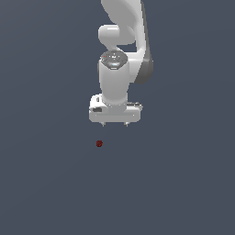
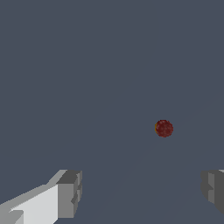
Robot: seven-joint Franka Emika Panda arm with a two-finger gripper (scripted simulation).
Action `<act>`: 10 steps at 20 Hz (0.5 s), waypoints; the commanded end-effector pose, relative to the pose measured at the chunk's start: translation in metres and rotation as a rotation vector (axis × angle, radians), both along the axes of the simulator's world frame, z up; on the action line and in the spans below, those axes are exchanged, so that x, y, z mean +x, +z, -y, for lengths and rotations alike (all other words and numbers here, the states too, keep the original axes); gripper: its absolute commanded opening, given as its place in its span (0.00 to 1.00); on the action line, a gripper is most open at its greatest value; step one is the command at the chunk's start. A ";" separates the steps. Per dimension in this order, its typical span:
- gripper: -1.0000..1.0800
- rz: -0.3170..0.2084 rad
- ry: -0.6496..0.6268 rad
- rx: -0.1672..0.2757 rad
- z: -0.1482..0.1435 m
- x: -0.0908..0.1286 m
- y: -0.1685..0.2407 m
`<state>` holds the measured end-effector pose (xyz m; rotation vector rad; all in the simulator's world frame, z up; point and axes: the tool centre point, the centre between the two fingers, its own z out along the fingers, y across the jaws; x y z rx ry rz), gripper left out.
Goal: Pick up the object and move it to a goal position.
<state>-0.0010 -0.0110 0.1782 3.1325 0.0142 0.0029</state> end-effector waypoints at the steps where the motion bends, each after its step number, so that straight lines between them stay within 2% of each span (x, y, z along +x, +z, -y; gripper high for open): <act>1: 0.96 0.000 0.000 0.000 0.000 0.000 0.000; 10: 0.96 0.011 0.022 0.008 0.000 -0.001 0.012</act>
